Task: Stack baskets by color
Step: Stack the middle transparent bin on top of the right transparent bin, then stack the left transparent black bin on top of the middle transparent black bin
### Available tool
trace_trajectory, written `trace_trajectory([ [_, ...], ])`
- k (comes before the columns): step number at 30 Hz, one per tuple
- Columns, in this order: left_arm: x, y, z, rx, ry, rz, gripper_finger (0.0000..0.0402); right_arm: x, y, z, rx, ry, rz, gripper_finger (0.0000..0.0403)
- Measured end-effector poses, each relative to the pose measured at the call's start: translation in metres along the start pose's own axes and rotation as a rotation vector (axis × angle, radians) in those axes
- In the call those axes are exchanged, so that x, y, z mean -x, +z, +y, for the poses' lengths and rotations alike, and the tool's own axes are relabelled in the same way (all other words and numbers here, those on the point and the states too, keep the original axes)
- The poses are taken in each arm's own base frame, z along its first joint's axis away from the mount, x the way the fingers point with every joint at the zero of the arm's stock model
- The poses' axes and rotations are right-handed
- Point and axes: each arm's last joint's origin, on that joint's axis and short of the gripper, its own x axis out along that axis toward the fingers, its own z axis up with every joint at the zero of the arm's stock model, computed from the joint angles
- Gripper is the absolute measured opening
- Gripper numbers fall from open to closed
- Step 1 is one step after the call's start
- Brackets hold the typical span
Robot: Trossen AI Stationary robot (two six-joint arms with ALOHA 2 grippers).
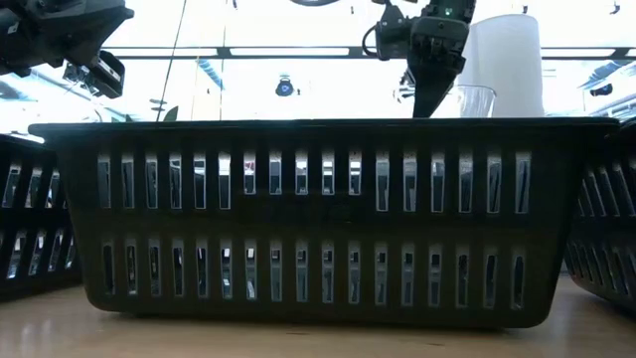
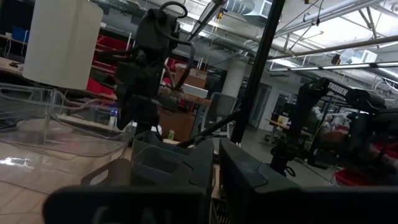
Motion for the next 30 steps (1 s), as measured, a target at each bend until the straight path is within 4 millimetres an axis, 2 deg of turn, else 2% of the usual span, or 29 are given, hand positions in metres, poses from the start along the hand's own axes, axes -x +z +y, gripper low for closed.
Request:
trace_trajectory([
  [8, 0.0, 0.0, 0.0, 0.0, 0.0, 0.0, 0.0029, 0.0, 0.001, -0.001, -0.013, 0.001, -0.007, 0.0025],
  [23, 0.0, 0.0, 0.0, 0.0, 0.0, 0.0, 0.0028, 0.0, 0.001, -0.002, -0.064, 0.002, -0.007, 0.012],
  [30, 0.0, 0.0, 0.0, 0.0, 0.0, 0.0, 0.0029, 0.013, 0.011, -0.002, -0.078, 0.015, -0.058, 0.0143],
])
